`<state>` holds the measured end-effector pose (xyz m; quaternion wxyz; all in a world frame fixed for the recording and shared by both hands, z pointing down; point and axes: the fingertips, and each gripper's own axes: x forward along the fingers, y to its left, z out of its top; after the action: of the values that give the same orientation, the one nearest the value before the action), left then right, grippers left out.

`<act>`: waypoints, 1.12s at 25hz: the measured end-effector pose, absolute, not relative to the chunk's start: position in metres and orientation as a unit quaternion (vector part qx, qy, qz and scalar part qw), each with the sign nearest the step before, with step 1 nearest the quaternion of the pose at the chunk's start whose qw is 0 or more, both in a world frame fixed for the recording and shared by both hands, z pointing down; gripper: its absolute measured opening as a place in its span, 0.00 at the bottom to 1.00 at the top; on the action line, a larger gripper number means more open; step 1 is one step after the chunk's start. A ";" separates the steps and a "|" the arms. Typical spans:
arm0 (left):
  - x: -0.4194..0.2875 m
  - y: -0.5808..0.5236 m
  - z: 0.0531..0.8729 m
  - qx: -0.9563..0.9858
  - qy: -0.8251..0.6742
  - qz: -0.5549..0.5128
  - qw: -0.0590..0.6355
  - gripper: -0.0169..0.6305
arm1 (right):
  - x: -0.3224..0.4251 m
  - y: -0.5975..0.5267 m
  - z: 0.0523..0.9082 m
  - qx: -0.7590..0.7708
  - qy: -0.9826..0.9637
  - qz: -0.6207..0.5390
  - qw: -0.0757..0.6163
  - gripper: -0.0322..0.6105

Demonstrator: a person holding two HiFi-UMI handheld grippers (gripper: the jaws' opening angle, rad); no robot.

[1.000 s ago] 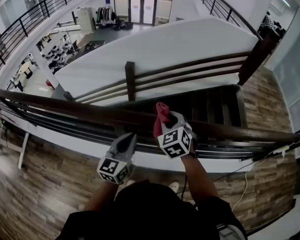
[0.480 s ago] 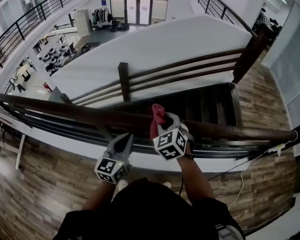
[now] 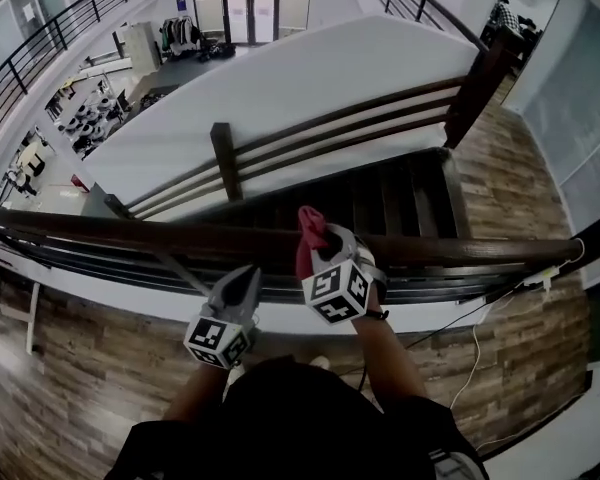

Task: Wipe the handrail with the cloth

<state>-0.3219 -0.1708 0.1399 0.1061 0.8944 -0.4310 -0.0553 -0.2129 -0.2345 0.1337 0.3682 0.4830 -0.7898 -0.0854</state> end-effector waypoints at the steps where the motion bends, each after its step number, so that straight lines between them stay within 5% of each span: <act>1: -0.315 -0.170 0.139 0.897 -0.427 -0.055 0.106 0.02 | -0.206 -0.233 0.133 0.487 -0.786 -0.088 0.370 0.13; 28: -0.143 -0.146 0.127 0.970 -0.216 -0.051 0.104 0.02 | -0.055 -0.211 0.132 0.588 -0.710 -0.059 0.383 0.13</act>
<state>-0.1431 -0.1461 0.1267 0.1044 0.9695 -0.2158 -0.0507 -0.0547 -0.2109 0.1315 0.3835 0.5880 -0.7097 -0.0592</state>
